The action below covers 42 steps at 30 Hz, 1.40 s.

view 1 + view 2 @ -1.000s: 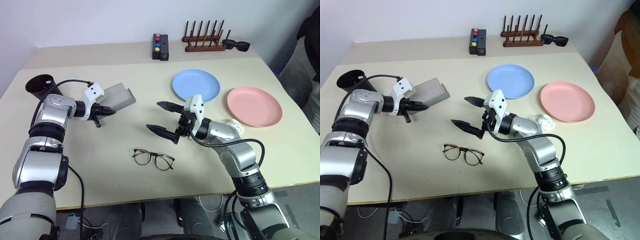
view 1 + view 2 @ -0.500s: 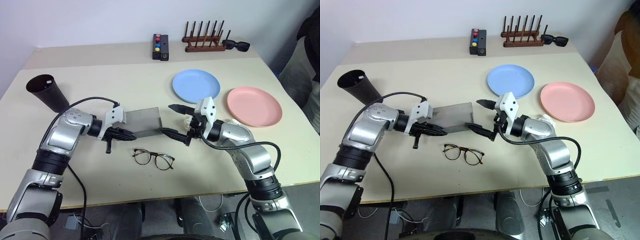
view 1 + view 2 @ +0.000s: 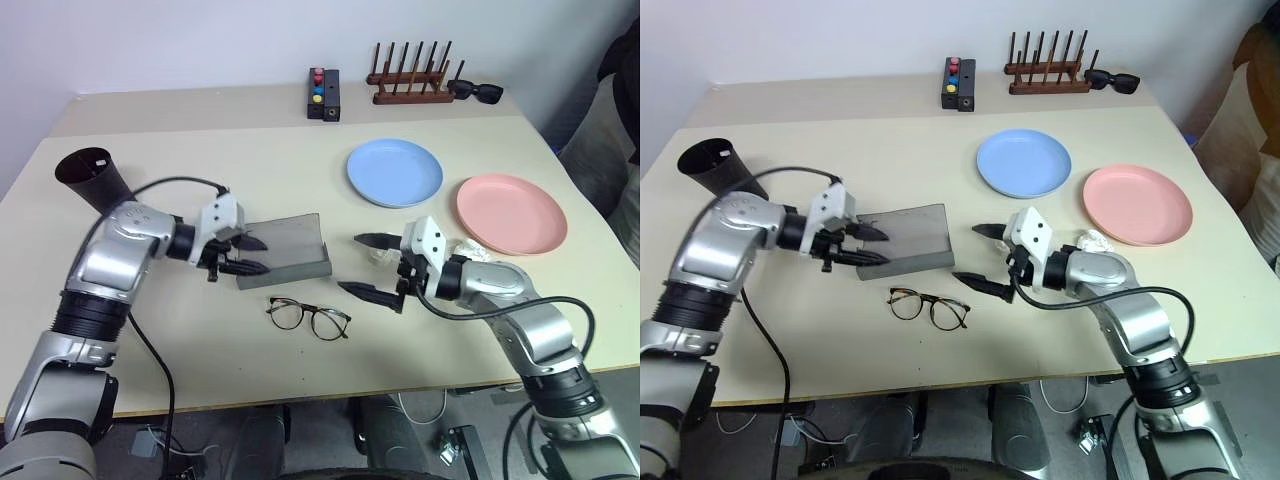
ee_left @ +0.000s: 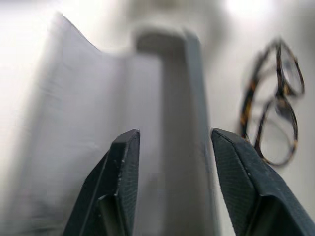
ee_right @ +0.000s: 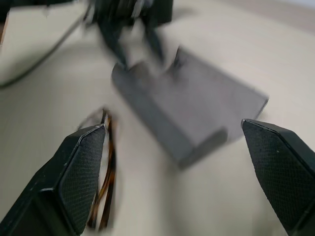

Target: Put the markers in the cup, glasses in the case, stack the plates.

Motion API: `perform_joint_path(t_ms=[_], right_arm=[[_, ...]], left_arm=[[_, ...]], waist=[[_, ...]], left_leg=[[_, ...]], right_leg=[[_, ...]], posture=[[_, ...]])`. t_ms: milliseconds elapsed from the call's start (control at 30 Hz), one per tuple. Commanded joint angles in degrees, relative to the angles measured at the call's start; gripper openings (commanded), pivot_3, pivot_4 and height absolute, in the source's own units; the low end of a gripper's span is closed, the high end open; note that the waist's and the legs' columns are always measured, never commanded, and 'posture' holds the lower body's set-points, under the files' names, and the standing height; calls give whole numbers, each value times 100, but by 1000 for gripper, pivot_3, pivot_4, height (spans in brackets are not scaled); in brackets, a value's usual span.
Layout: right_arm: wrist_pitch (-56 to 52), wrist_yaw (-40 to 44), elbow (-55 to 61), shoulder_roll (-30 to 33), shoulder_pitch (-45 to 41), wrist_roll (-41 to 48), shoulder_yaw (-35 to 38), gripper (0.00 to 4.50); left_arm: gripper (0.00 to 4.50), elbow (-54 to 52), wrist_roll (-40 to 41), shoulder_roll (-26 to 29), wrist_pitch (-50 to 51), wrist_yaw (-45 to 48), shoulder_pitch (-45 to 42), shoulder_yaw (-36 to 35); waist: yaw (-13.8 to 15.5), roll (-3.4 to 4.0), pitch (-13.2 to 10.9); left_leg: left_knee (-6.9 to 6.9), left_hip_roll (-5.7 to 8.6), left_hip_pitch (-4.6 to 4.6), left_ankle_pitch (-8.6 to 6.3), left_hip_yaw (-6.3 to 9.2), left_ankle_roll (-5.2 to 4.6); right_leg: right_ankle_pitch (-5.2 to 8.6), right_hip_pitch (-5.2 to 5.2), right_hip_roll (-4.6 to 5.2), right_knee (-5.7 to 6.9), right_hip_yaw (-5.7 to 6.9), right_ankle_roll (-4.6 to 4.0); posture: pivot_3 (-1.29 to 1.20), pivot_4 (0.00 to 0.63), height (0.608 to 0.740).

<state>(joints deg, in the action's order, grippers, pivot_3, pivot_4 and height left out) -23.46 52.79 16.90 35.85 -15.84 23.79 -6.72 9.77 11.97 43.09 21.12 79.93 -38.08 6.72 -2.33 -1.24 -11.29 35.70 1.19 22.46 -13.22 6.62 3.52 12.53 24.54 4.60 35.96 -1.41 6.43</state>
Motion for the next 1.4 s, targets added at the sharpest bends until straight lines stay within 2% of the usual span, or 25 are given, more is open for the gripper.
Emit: perform_joint_path(t_ms=[33, 200, 433, 867, 967, 1067, 1400], right_arm=[[-18, 143, 400, 310, 175, 51, 255, 4500], [-8, 124, 504, 471, 379, 33, 334, 4500], [-161, -212, 865, 385, 626, 39, 375, 4500], [-283, -585, 1153, 341, 906, 70, 459, 4500], [-268, -597, 1145, 345, 921, 76, 466, 4500], [-248, -594, 1111, 348, 912, 67, 463, 4500], [-64, -545, 818, 452, 782, -41, 656, 4500]], left_arm=[[2304, -798, 260, 89, 48, 148, 55, 10], [2304, -1639, 18, -1, -214, 344, 399, 786], [2304, -1066, -642, -320, -1046, 415, 122, 1651], [2304, -373, -798, -811, -1466, 573, -97, 1913], [1471, -318, -763, -860, -1422, 591, -85, 1892], [30, -297, -700, -879, -1341, 621, -63, 1847], [30, -649, -110, -692, -792, 789, 4, 1449]], waist=[[0, 0, 0], [-3, 1, 0], [24, 0, 0], [141, 0, 0], [154, 0, 0], [156, 3, 2], [153, 9, 5]], left_leg=[[0, 0, -1, 0, -2, 0], [-2, 0, -5, 0, -4, -1], [6, 0, -3, -1, -4, -1], [22, 1, 3, -5, -6, -9], [27, 1, 6, -5, -6, -9], [28, 1, 5, -6, -6, -11], [33, 1, -2, -8, -5, -13]], right_leg=[[0, -1, 2, -1, 0, 0], [10, -7, 1, -5, -1, -17], [12, -7, 0, -4, -1, -18], [12, -9, 1, -5, -1, -18], [13, -11, 1, -8, -1, -19], [13, -13, 1, -8, -1, -19], [14, -28, 2, -14, -1, -19]], posture=[[0, 150, 739], [0, 150, 739], [0, 150, 739], [0, 150, 739], [0, 150, 739], [0, 150, 739], [0, 150, 739]])
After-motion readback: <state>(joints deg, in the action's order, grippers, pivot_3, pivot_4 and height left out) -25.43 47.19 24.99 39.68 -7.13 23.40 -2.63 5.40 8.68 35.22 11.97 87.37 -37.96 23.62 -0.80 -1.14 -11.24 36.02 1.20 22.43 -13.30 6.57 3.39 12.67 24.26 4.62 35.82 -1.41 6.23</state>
